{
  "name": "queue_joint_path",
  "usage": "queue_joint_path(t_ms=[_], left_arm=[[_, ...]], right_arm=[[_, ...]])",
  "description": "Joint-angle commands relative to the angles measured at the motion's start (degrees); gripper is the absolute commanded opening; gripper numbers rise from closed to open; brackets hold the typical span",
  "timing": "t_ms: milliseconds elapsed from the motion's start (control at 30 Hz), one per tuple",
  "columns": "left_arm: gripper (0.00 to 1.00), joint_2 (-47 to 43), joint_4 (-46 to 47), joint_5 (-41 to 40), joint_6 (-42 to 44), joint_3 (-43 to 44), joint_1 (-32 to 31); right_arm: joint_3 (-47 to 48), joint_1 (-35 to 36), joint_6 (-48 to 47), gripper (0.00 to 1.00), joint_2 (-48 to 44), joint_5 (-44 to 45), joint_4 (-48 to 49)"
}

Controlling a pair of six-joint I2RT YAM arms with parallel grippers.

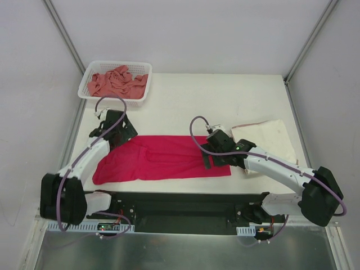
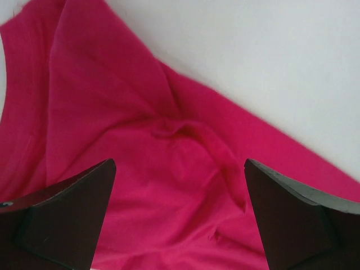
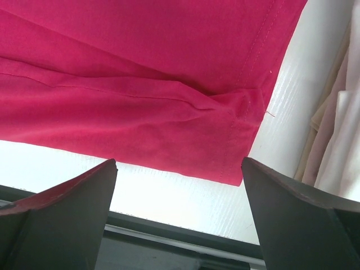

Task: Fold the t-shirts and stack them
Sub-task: Fold the tshirt

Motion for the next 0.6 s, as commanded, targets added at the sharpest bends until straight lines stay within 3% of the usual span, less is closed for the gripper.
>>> queue_joint_path(t_ms=[0,100,267,567], left_arm=[[0.99,-10.98,-1.16,6.92,-1.86,-9.14,-0.7],[0.99,-15.73,-1.15,11.75,0.85,-12.58,-1.05],[0.99,-13.2,-0.8,17.56,7.44,-11.01,-3.25],[0.99,7.53,-0.54,9.05,20.35,0.76,-4.39]], right_arm=[[0.22,-0.13,0.04,0.97,0.19,-0.7,1.31],[-0.39,-0.04,-0.13,0.97,0.63,-1.84,2.1],[-0.22,-0.04,-0.22,0.97,1.69,-2.64,2.89],[-0.48,-0.04,-0.75,0.97,1.69,-2.37,2.81]])
